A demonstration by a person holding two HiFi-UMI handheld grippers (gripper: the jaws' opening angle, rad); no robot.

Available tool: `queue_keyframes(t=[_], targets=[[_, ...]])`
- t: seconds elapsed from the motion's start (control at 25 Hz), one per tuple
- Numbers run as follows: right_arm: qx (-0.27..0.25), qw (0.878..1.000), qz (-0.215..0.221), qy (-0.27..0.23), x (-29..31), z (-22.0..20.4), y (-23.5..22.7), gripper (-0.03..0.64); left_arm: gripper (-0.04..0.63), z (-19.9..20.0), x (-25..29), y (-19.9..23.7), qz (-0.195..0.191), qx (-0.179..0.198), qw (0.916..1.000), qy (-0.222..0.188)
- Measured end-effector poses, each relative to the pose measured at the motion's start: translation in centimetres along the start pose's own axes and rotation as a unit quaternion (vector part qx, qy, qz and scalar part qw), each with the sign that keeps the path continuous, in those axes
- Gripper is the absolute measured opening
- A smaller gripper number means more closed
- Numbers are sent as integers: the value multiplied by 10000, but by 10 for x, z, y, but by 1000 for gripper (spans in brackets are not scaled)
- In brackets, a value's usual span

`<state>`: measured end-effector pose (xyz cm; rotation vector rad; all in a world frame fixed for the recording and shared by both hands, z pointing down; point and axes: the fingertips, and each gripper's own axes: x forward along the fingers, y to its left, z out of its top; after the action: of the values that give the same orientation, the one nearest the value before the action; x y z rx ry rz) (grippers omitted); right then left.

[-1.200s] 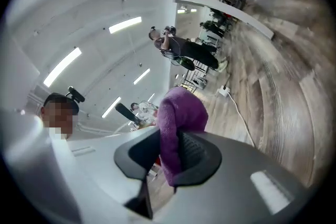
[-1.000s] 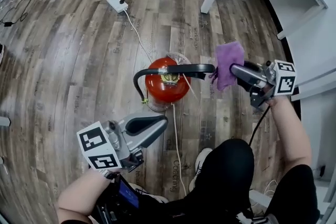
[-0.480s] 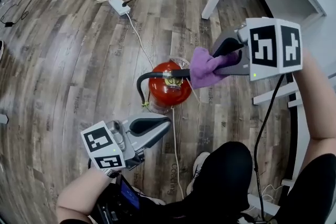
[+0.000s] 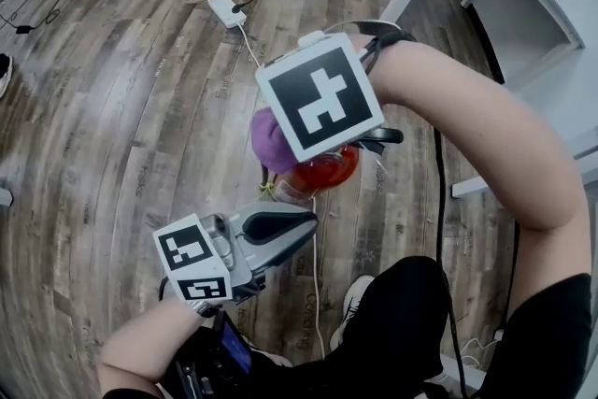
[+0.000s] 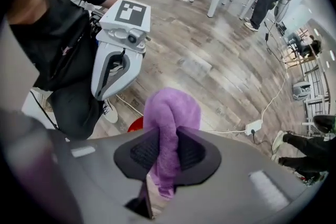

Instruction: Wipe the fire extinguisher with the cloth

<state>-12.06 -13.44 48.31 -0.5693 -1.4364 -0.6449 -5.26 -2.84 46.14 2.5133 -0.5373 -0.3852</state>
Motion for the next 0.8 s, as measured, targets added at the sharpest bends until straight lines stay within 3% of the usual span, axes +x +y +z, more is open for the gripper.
queue_keyframes(t=[0.32, 0.56, 0.8], targets=[[105, 9993, 358, -65, 0, 1, 12, 74, -8, 1, -6, 4, 39, -62, 10000, -64], [350, 9979, 401, -363, -18, -26, 46, 72, -8, -6, -2, 8, 68, -107, 9999, 16], [824, 9952, 351, -401, -40, -80, 79, 71, -8, -12, 0, 14, 181, -203, 9996, 76]])
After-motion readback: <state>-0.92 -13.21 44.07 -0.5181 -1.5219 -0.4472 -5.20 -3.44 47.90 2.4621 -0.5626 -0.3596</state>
